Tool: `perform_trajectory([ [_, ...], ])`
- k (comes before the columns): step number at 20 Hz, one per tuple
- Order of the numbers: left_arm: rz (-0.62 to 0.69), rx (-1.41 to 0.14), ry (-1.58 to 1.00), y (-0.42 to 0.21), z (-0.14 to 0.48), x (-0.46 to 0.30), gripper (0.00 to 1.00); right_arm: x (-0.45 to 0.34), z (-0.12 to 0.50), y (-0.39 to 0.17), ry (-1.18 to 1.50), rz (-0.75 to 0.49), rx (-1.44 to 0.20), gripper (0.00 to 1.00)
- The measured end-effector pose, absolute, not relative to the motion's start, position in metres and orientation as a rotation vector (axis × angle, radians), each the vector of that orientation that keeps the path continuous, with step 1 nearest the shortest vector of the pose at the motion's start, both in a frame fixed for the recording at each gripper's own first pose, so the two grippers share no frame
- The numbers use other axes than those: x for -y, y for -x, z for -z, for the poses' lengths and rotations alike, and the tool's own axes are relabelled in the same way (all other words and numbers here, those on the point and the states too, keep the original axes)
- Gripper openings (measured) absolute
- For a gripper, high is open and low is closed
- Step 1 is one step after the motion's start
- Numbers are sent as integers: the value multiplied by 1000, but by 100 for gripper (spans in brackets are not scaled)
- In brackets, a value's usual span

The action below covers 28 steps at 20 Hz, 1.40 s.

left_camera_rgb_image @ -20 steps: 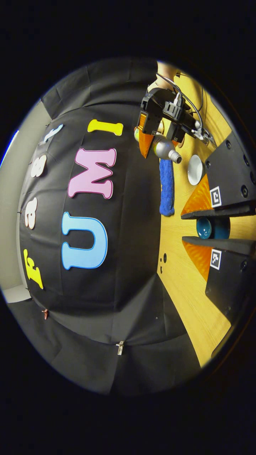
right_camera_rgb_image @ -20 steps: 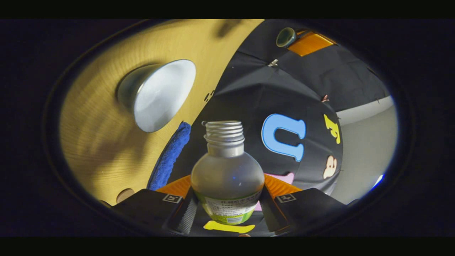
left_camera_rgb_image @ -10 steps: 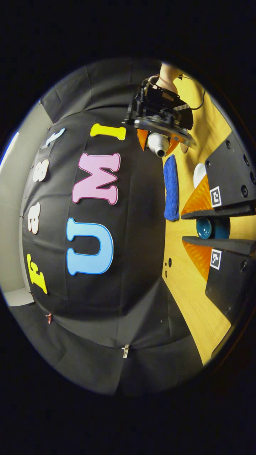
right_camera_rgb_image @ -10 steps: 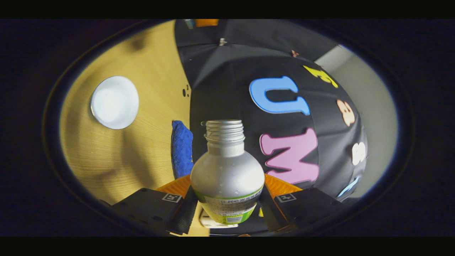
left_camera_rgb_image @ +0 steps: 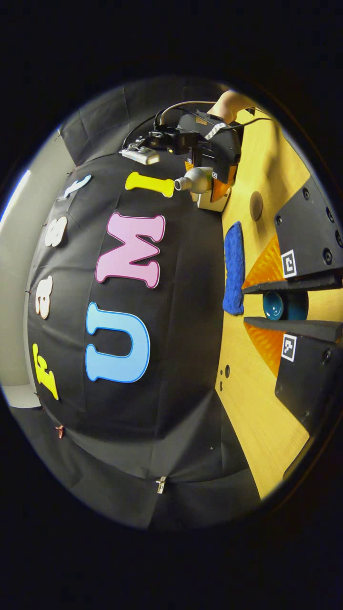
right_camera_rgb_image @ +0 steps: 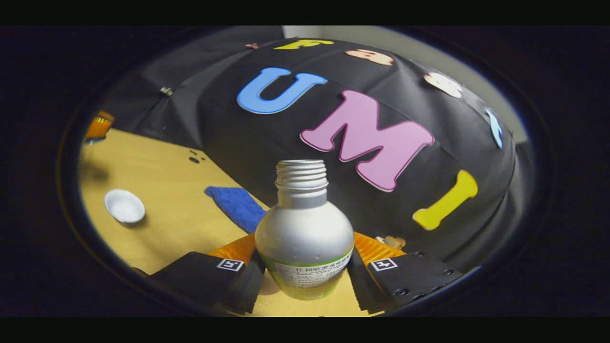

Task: Open the teacup lid with one hand, grasp the water bottle and pour water into the teacup with the other hand; after pouring, place the water bottle on the coaster and then close the teacup lid.

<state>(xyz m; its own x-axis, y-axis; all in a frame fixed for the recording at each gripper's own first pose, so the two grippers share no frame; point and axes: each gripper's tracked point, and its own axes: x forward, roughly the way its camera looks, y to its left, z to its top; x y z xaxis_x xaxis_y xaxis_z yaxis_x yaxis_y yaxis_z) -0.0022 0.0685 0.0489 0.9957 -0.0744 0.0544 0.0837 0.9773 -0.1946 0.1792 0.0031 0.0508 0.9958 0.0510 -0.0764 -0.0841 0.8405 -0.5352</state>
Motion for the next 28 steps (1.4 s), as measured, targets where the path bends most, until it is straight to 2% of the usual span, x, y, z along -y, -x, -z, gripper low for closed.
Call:
perform_trajectory([
  [5,84,41,191,0,-51,-61,29,6,-45,-198,228,-131,-80,81],
  [11,82,41,194,-3,-52,-61,29,26,-4,-219,51,-149,-140,81],
  [16,92,26,207,-3,-45,-56,27,26,40,-226,17,-160,-215,81],
  [21,93,27,204,-3,-45,-57,29,23,33,-227,-3,-162,-159,82],
  [22,95,23,207,-3,-44,-55,29,25,35,-230,-16,-160,-163,86],
  [23,98,21,208,-3,-43,-54,29,27,33,-229,-29,-158,-157,82],
  [28,91,14,198,0,-40,-54,28,28,44,-227,-41,-153,-195,85],
])
